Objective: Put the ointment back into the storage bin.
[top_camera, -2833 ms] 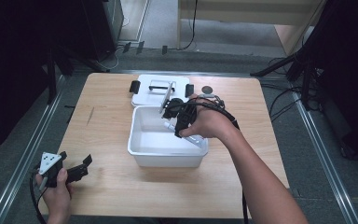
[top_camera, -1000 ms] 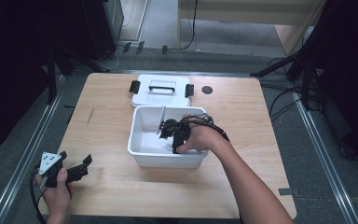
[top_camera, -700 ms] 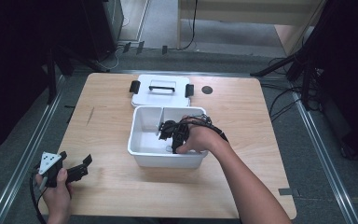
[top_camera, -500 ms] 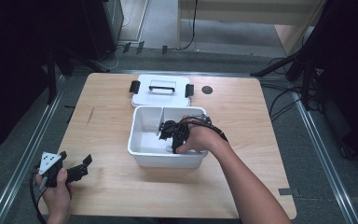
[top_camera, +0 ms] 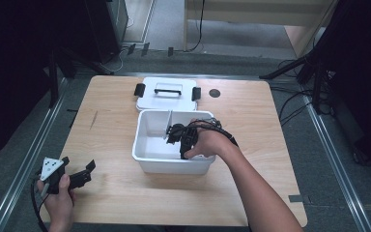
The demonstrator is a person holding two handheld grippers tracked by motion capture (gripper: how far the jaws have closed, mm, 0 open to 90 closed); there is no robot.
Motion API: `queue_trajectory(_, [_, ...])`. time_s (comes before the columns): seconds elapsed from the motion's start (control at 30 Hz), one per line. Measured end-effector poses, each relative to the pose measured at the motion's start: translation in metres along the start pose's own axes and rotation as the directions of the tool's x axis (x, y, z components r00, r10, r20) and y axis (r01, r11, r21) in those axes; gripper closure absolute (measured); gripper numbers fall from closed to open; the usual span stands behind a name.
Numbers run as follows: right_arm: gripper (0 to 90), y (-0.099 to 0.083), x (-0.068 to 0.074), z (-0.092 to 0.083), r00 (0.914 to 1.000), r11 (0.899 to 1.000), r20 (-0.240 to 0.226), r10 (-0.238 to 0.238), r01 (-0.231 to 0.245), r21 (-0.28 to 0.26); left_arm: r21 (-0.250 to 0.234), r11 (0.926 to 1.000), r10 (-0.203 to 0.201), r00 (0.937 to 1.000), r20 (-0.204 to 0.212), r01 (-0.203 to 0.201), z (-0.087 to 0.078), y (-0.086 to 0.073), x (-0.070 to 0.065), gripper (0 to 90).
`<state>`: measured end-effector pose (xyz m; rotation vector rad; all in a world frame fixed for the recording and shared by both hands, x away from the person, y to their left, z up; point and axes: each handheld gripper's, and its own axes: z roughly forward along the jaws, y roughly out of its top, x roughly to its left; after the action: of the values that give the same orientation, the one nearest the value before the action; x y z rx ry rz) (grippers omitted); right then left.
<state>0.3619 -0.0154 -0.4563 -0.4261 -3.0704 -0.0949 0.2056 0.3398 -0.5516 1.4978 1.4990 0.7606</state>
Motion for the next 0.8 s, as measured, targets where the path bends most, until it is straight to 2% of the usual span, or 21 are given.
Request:
queue_trajectory(0.2, [73.4,-0.001,0.0,-0.005,1.0,1.0,-0.002,0.002,-0.002,-0.014,0.0,1.0,0.0,1.0,0.0,0.0,0.0,0.0,0.0,0.2])
queue_trajectory(0.5, [74.5,-0.005,0.002,-0.024,0.9999,0.999,0.01,-0.002,0.003,-0.043,0.0,1.0,0.001,1.0,0.0,-0.001,0.0,0.0,0.0,0.2])
queue_trajectory(0.8, [75.8,-0.017,-0.002,-0.048,0.9994,0.997,0.023,0.027,-0.025,-0.075,0.0,1.0,0.001,1.0,0.0,-0.001,0.0,0.0,0.0,0.2])
